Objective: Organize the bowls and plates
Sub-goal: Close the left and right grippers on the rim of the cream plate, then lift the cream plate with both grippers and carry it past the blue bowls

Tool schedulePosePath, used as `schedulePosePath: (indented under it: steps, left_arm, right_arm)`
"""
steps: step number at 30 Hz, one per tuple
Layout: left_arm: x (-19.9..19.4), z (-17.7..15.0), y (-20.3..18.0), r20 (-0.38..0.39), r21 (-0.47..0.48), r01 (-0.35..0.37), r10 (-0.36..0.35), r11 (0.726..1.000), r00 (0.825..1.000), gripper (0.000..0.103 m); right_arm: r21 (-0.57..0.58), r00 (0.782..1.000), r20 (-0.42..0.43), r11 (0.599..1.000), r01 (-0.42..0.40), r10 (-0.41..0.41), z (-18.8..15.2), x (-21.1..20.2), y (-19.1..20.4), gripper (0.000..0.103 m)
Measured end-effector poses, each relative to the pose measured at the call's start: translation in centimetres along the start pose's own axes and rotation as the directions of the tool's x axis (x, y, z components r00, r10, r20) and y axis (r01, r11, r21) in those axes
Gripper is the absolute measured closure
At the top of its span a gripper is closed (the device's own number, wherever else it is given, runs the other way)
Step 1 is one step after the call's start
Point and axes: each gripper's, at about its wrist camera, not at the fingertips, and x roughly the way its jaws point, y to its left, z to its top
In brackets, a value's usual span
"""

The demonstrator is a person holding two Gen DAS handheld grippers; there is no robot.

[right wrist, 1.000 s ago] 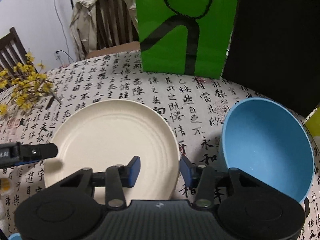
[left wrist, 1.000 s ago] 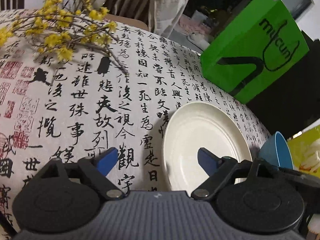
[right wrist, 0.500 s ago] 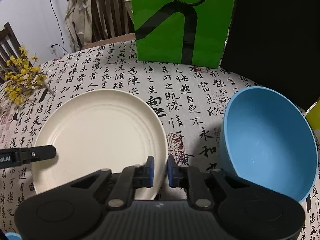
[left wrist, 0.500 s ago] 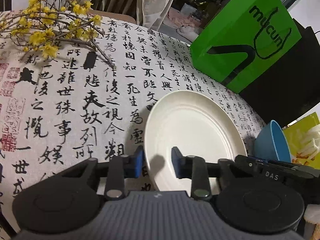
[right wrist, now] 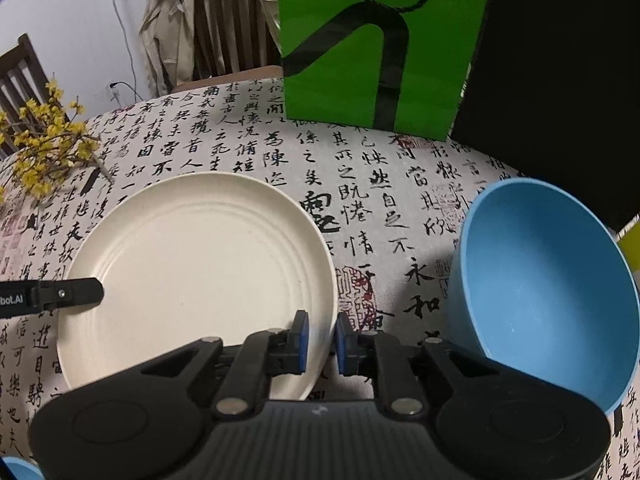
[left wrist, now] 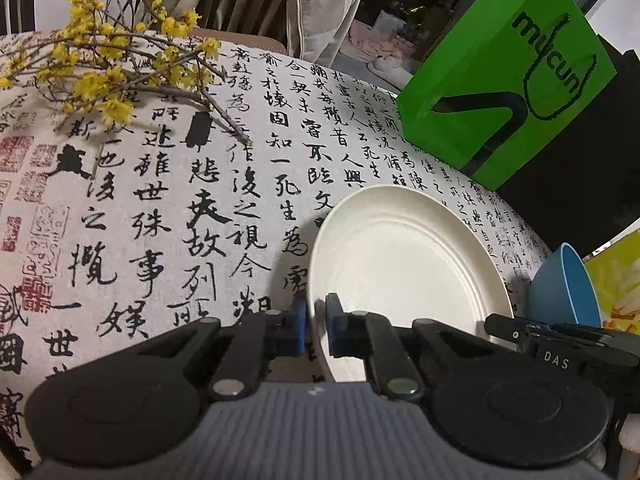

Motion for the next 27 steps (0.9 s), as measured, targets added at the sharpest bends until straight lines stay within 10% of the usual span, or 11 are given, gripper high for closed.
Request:
schedulePosePath:
  steps: [27]
  left_arm:
    - [-5.1,0.6,-0.6,0.162,0.011,-0.030,0.027,1.000,0.986,0.091]
  right_arm:
    - [-0.051,0.969,0.236,0.997,-0.065,0.075,-0.5,-5.1,0.7,0.093]
